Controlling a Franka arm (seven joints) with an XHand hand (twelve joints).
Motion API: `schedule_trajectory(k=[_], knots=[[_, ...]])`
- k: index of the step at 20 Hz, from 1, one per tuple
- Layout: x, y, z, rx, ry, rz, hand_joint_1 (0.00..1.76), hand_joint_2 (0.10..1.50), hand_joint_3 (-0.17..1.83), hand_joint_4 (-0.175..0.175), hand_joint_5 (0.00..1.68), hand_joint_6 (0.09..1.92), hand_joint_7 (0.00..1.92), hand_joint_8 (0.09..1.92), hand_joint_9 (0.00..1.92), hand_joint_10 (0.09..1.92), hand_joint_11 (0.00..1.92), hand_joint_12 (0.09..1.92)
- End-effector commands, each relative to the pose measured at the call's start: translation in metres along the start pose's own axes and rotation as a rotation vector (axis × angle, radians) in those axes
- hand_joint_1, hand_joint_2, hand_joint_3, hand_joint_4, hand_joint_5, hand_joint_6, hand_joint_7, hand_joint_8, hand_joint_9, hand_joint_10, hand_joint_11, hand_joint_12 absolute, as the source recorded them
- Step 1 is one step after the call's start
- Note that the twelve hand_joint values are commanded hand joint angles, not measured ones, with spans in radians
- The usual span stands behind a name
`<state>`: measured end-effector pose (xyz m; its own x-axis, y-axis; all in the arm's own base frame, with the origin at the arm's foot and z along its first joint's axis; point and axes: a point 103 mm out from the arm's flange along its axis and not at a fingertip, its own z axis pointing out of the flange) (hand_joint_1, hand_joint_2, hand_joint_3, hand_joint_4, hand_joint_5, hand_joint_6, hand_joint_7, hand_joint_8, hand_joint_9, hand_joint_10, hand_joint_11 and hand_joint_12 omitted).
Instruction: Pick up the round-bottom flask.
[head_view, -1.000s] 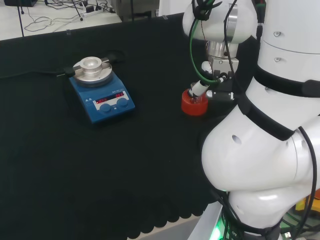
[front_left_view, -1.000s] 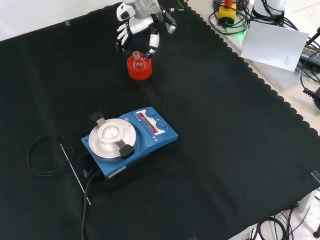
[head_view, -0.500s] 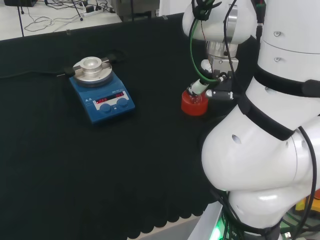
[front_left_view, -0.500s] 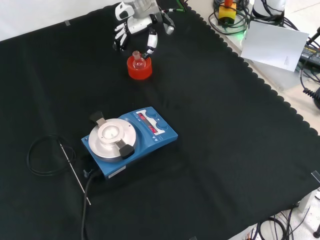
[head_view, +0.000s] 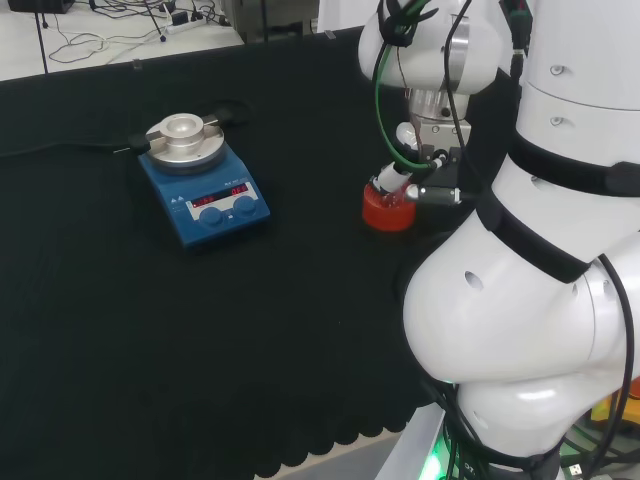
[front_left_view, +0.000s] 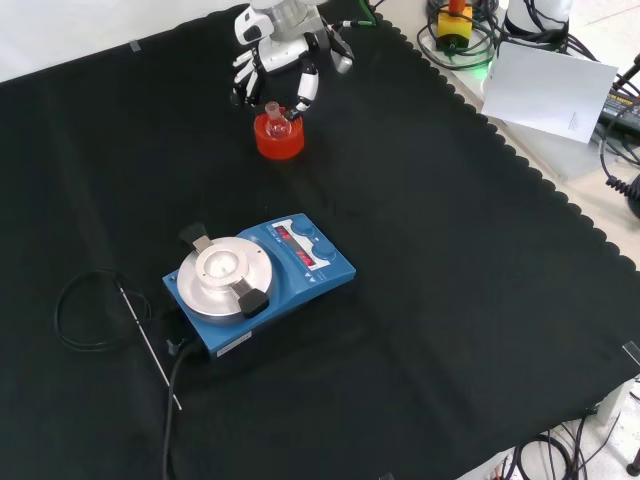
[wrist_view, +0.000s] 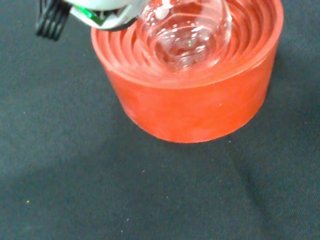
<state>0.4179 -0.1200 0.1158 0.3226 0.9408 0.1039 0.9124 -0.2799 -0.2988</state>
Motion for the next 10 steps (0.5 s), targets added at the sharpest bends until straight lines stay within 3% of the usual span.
schedule_trajectory(k=[1, 8, 10], knots=[[0.001, 0.0, 0.001, -0.001, -0.006, 0.001, 0.87, 0.69, 0.62, -0.093, 0.8, 0.81, 0.28, 0.73, 0.52, 0.69, 0.1, 1.49], [-0.01, 0.005, -0.001, -0.013, -0.009, 0.013, 0.88, 0.75, 0.62, -0.102, 0.92, 0.78, 0.3, 0.72, 0.54, 0.68, 0.12, 1.48], [-0.009, 0.004, -0.002, -0.048, -0.028, 0.009, 0.97, 0.89, 0.39, 0.077, 0.97, 0.93, 0.3, 0.73, 0.55, 0.68, 0.13, 1.48]])
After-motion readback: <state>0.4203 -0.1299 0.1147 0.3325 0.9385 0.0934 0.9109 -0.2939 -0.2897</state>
